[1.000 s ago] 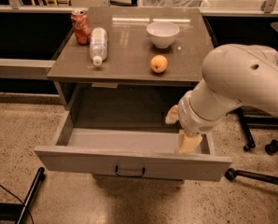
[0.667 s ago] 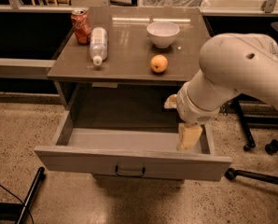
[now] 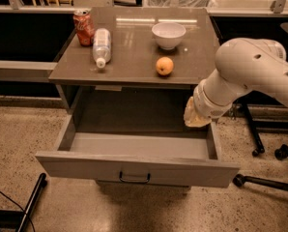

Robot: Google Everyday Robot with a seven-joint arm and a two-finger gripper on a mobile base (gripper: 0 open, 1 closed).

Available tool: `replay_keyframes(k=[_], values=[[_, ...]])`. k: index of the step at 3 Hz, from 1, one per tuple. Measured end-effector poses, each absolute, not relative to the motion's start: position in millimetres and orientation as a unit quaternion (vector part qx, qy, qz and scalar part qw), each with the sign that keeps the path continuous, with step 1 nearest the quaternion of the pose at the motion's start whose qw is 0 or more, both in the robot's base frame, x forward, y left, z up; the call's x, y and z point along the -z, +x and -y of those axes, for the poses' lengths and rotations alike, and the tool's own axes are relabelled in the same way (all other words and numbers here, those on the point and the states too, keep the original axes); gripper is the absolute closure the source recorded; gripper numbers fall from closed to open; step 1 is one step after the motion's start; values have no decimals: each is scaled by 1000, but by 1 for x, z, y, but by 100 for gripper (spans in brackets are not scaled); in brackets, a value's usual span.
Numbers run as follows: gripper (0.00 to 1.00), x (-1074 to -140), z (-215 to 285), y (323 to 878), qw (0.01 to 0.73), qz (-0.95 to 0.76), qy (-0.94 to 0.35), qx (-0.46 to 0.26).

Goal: Open top drawer

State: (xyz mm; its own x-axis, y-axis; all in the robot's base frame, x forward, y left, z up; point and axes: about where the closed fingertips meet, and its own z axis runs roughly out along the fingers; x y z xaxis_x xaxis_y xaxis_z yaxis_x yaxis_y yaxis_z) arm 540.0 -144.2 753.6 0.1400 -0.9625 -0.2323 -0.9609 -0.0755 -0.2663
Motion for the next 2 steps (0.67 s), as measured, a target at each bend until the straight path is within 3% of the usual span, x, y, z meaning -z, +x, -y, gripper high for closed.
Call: replay_keyframes(k=[1,2], values=[[99,-712,164,550,169,-679,-714,-14],[0,-670,174,549,158,-703,-692,-40]])
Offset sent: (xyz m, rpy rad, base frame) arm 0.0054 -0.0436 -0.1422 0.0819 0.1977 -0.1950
